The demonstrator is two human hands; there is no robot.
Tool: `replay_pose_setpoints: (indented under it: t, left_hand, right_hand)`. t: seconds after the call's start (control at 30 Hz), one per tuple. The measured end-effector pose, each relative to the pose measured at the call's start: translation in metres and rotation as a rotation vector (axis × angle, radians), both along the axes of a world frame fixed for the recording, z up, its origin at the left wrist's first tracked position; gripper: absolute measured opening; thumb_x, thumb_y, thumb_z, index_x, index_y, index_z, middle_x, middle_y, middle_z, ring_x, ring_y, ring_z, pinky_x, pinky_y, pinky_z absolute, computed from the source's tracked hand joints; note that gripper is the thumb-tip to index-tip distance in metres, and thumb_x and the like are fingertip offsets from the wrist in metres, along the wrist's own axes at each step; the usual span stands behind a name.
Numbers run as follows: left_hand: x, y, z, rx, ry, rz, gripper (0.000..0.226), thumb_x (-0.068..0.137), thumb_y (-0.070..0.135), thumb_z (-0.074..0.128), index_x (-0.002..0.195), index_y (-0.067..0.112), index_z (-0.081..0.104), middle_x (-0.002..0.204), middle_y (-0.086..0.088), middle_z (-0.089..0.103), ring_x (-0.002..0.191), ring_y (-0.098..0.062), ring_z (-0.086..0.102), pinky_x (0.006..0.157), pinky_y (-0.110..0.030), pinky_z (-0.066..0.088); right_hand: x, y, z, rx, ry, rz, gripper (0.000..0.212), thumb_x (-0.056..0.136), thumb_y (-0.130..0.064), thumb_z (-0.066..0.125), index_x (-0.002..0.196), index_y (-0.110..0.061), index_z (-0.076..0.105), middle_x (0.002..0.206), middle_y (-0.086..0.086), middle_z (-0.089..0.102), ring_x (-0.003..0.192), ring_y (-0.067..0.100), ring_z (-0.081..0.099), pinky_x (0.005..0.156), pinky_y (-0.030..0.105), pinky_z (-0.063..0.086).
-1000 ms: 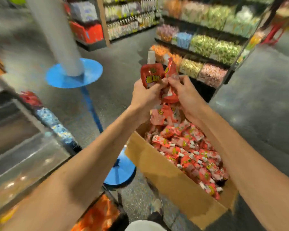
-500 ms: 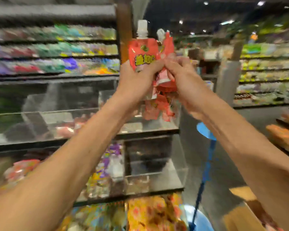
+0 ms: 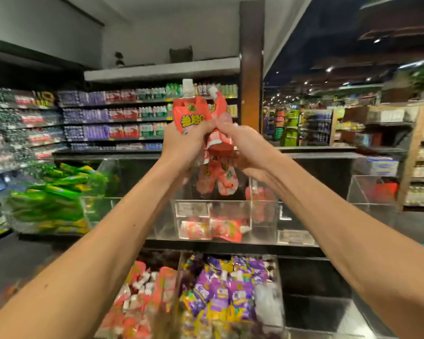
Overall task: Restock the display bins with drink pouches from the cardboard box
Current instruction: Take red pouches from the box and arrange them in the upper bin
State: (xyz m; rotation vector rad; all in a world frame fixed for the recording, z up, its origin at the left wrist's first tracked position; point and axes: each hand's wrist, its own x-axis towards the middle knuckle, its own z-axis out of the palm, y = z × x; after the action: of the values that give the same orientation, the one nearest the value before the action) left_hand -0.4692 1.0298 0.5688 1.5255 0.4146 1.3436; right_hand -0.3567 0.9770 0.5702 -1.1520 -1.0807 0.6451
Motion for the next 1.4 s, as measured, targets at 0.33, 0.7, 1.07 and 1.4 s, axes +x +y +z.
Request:
replay_pose_setpoints:
  t: [0.33,0.7,1.07,1.4]
  left_hand:
    - [0.031,0.124,-0.036,-0.175,0.014,-0.314,0.022,0.075,0.019,0.086,0.093,0.01,0.077,0.09,-0.009,0.077,0.079,-0.024,0.075,0.068,-0.036,0.06]
    - [0.062,0.156,-0.054,-0.33,0.253,-0.356,0.015,0.078,0.001,0.073,0.091,0.008,0.067,0.084,-0.016,0.075,0.068,-0.029,0.073,0.059,-0.051,0.061]
    - [0.101,0.18,-0.085,-0.524,0.264,-0.262,0.027,0.078,-0.002,0.071,0.1,0.008,0.059,0.085,-0.021,0.072,0.063,-0.03,0.072,0.048,-0.046,0.058]
    - [0.103,0.191,-0.093,-0.53,0.275,-0.227,0.027,0.082,-0.003,0.069,0.107,0.003,0.061,0.072,-0.016,0.072,0.058,-0.027,0.072,0.046,-0.042,0.057]
  right_hand:
    - [0.001,0.109,-0.025,-0.105,0.088,-0.252,0.047,0.103,-0.05,0.035,0.083,-0.023,0.069,0.09,0.004,0.071,0.081,0.02,0.067,0.063,0.03,0.052]
    - [0.044,0.114,-0.035,-0.285,0.095,-0.218,0.019,0.098,-0.009,0.039,0.092,-0.005,0.057,0.08,0.011,0.059,0.066,0.02,0.057,0.054,0.029,0.056]
    - [0.104,0.121,-0.07,-0.497,-0.305,-0.248,0.021,0.094,-0.015,0.054,0.085,-0.005,0.07,0.084,0.009,0.056,0.075,0.016,0.051,0.064,0.029,0.045]
    - [0.106,0.165,-0.117,-0.477,0.157,-0.199,0.099,0.054,-0.067,0.076,0.136,-0.019,0.049,0.121,0.016,0.066,0.096,0.034,0.071,0.087,0.055,0.056]
